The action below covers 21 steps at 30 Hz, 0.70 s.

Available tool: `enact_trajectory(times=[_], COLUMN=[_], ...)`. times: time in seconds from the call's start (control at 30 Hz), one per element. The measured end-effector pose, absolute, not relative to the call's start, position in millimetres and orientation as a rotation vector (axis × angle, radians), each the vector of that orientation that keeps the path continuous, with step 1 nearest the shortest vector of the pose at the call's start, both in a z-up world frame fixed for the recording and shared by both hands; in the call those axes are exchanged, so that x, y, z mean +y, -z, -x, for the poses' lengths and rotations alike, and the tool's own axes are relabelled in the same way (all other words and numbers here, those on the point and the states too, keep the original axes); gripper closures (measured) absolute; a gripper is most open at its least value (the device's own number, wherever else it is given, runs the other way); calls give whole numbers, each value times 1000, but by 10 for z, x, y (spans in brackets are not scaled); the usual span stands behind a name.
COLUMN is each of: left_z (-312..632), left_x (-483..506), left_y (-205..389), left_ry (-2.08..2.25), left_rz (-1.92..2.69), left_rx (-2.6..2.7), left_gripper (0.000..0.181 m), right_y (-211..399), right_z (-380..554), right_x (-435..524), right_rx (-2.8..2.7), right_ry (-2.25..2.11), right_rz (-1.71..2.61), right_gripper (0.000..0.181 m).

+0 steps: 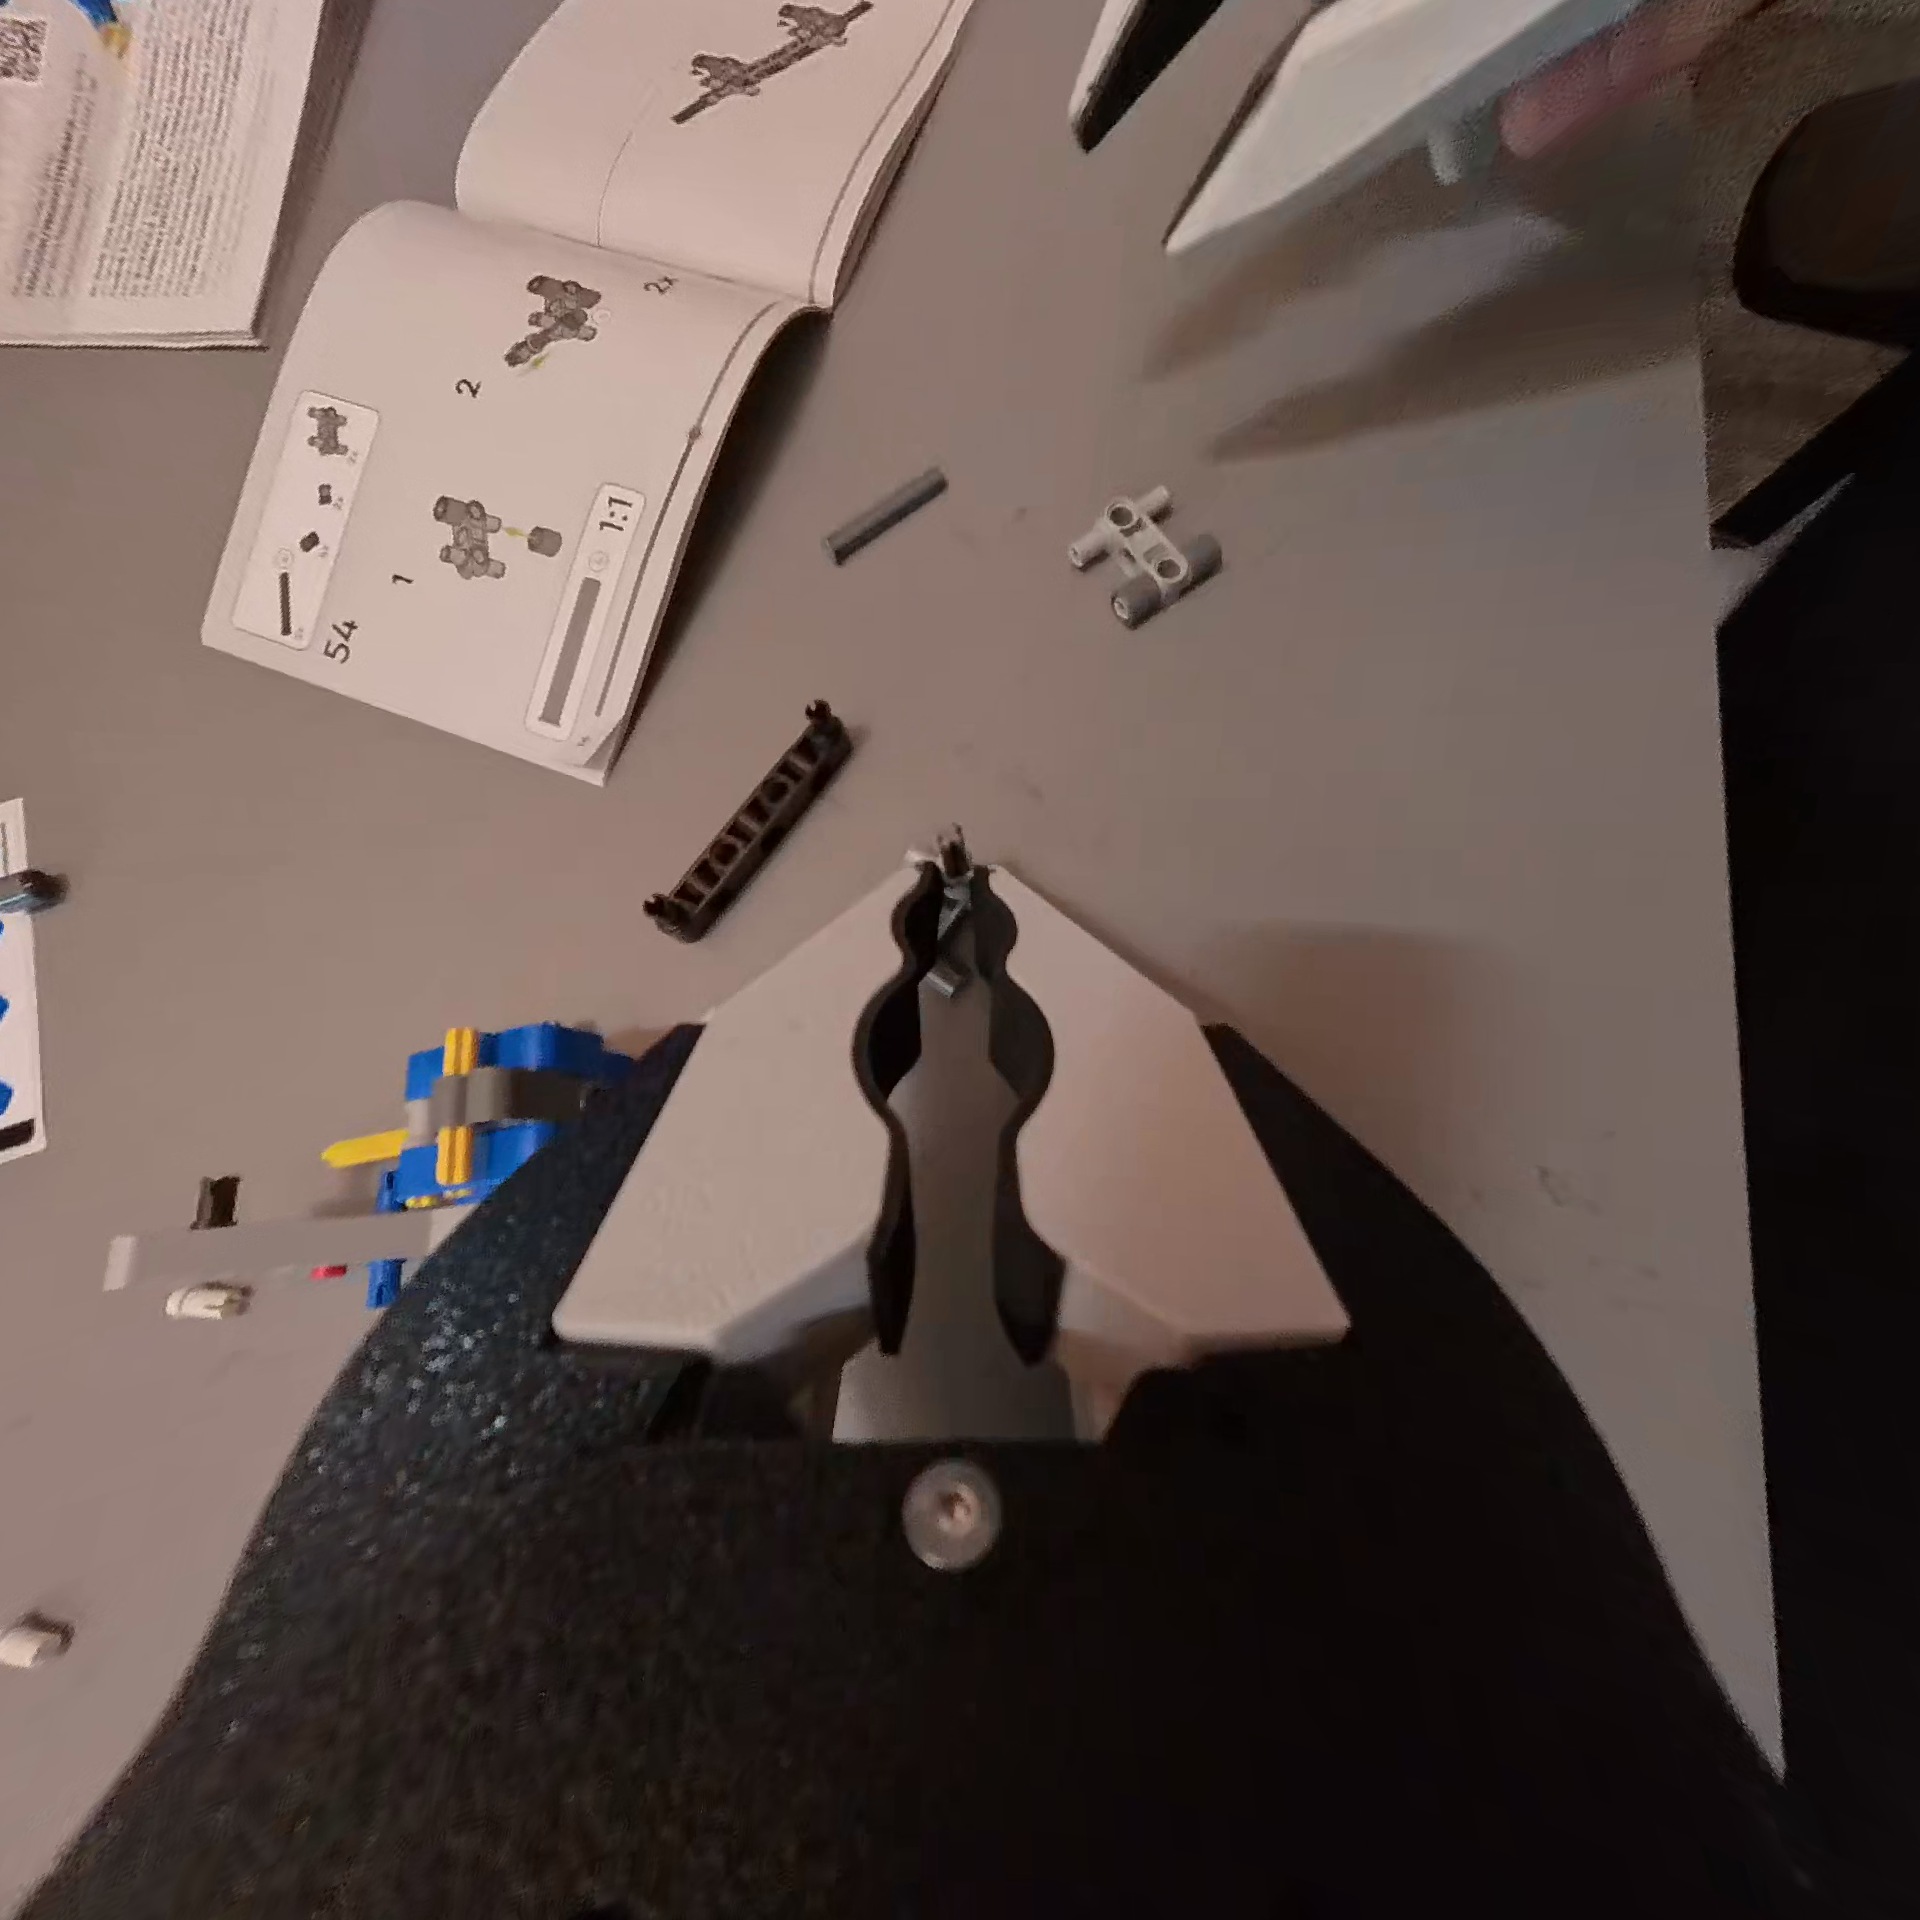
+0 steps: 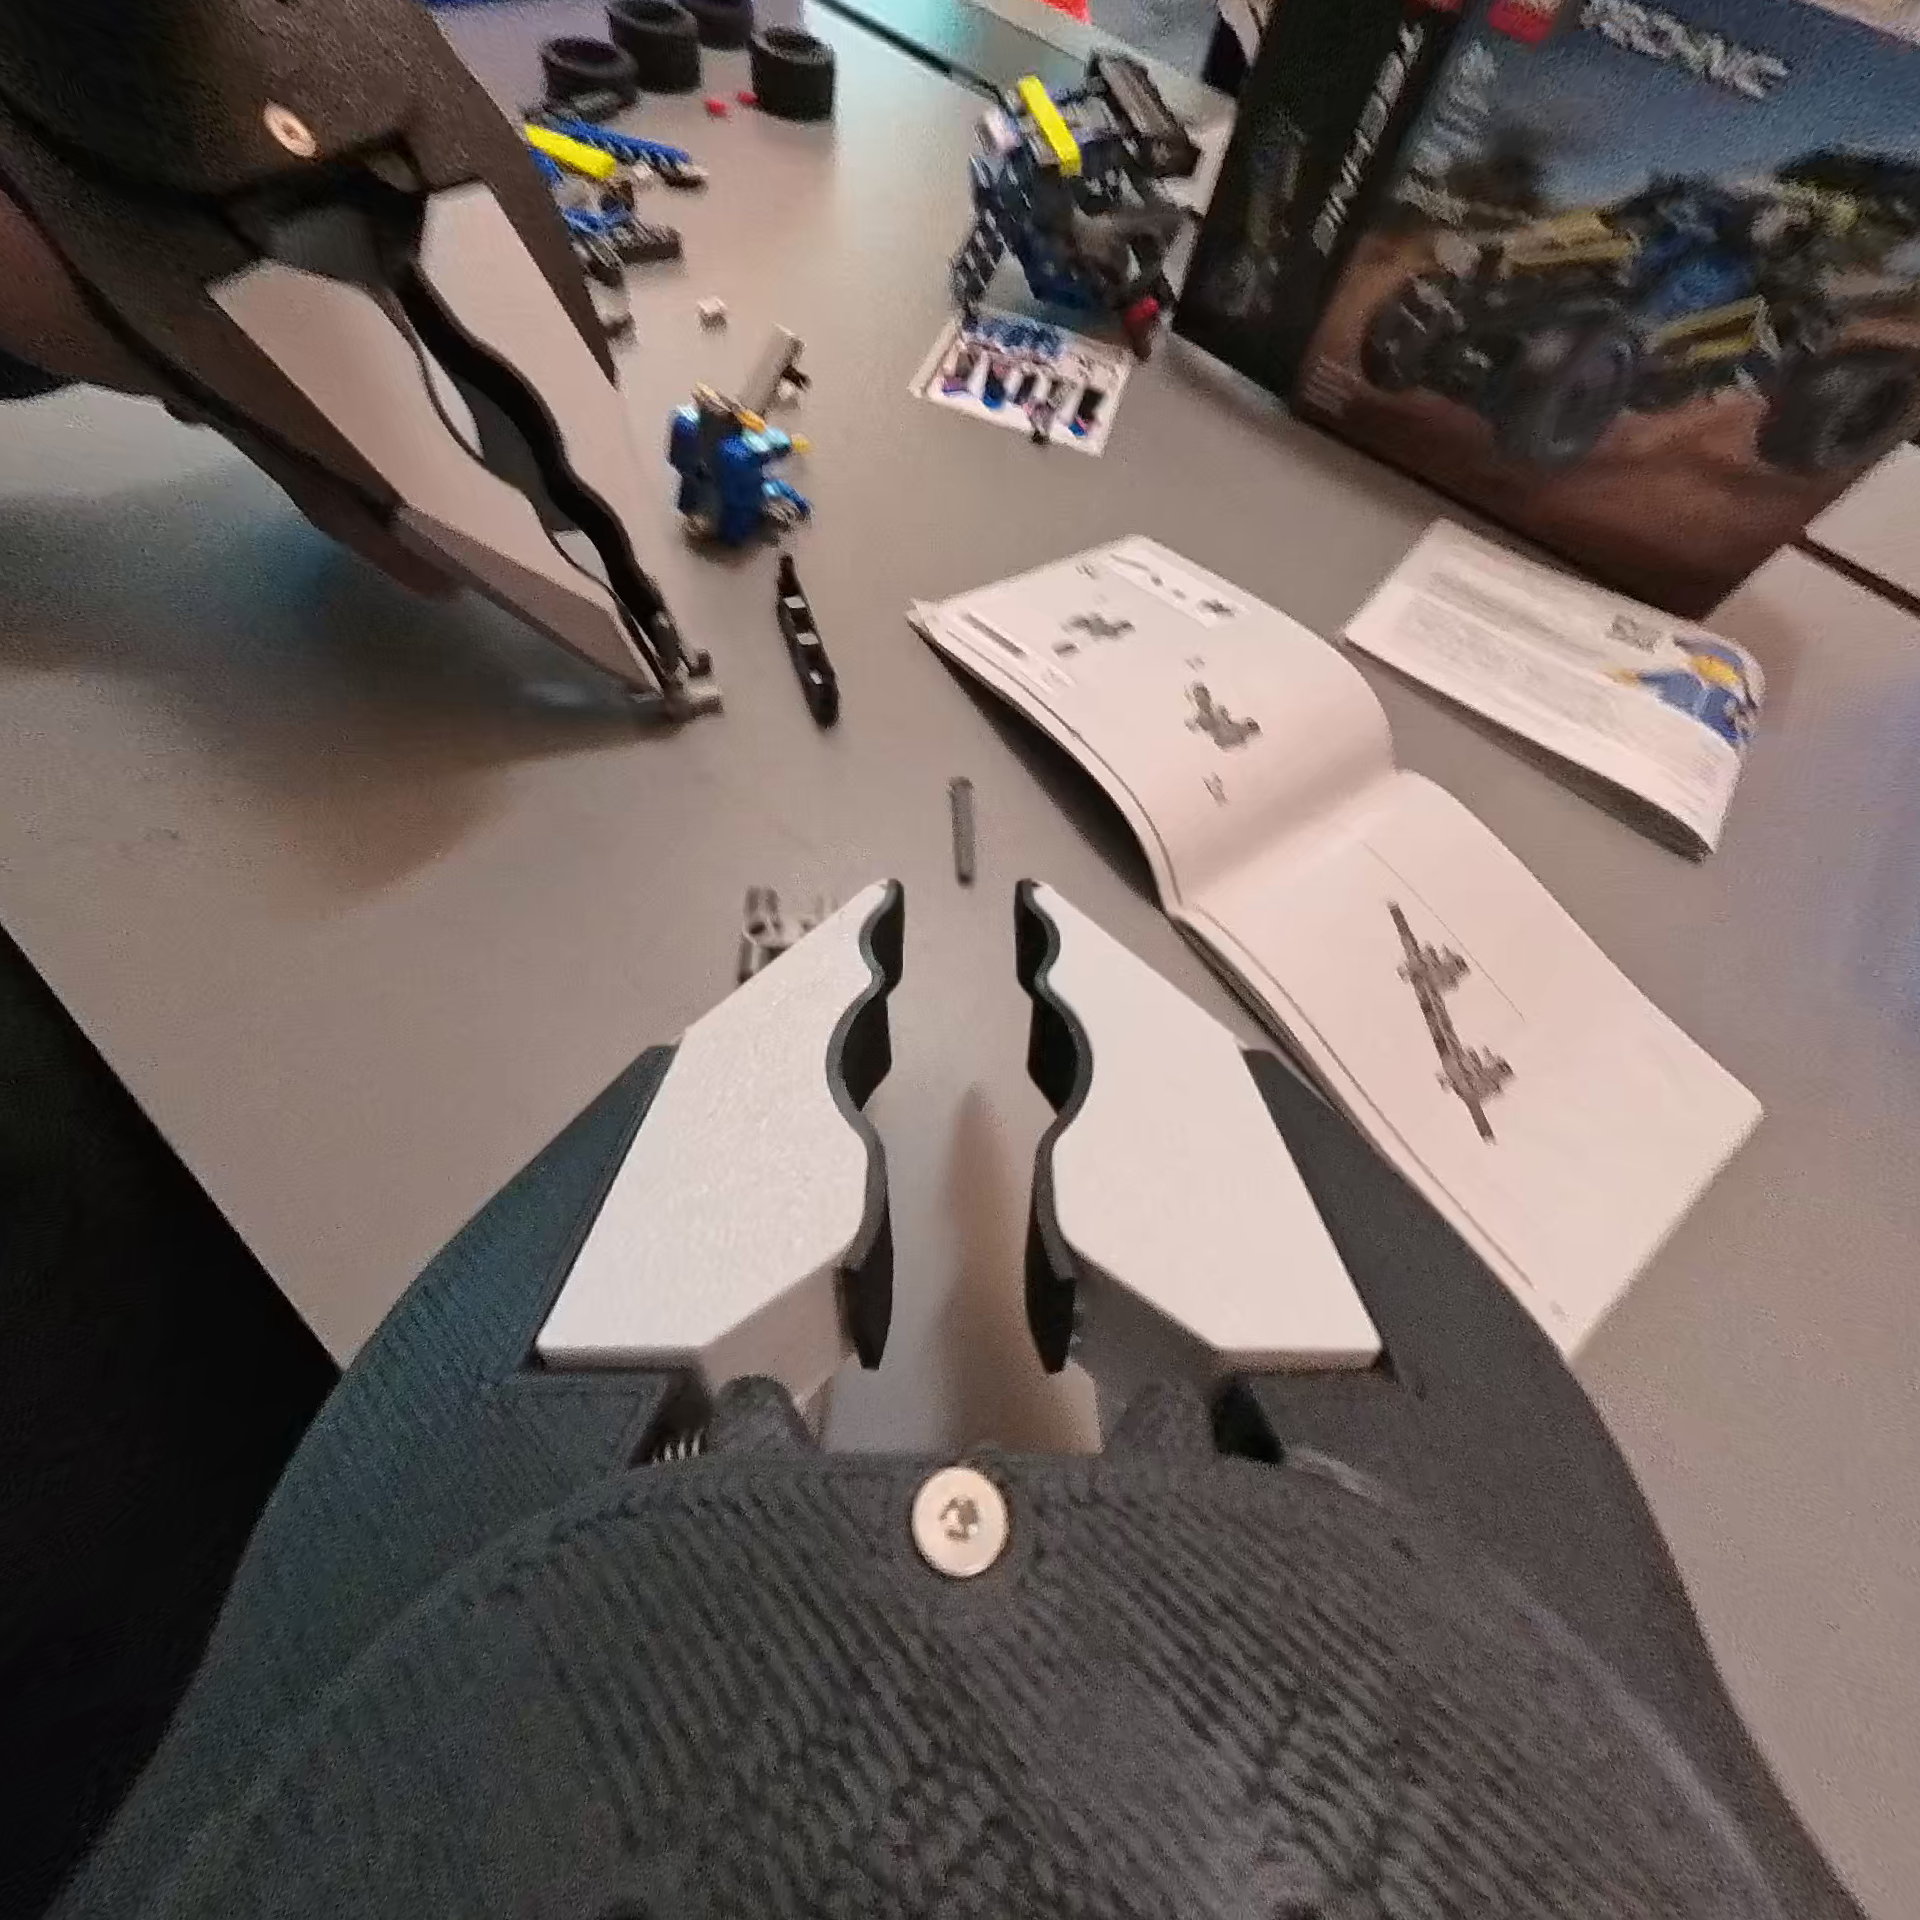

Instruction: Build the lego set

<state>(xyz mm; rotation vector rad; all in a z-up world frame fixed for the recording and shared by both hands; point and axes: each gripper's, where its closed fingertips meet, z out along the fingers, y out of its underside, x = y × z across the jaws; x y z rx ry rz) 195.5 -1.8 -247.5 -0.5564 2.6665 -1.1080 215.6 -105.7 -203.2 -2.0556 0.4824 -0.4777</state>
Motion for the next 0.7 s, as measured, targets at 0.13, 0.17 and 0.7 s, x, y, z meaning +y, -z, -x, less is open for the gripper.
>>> enact_trajectory(times=[0.13, 0.17, 0.7], left_z=[-1954, -1955, -1995], left_x=[-16, -15, 137], left_y=[2483, 2486, 2136], left_ry=[1133, 1135, 1418], left_rz=[572, 577, 650], left_rx=[2680, 2680, 2467], left_gripper=[178, 179, 160], right_y=[2152, 2190, 2497], right_z=[-2072, -2041, -1975], right_x=[-1207, -1195, -873], right_rx=[476, 473, 396], right_ry=[406, 375, 249], right_rz=[2114, 2127, 2259], right_gripper=[160, 159, 167])
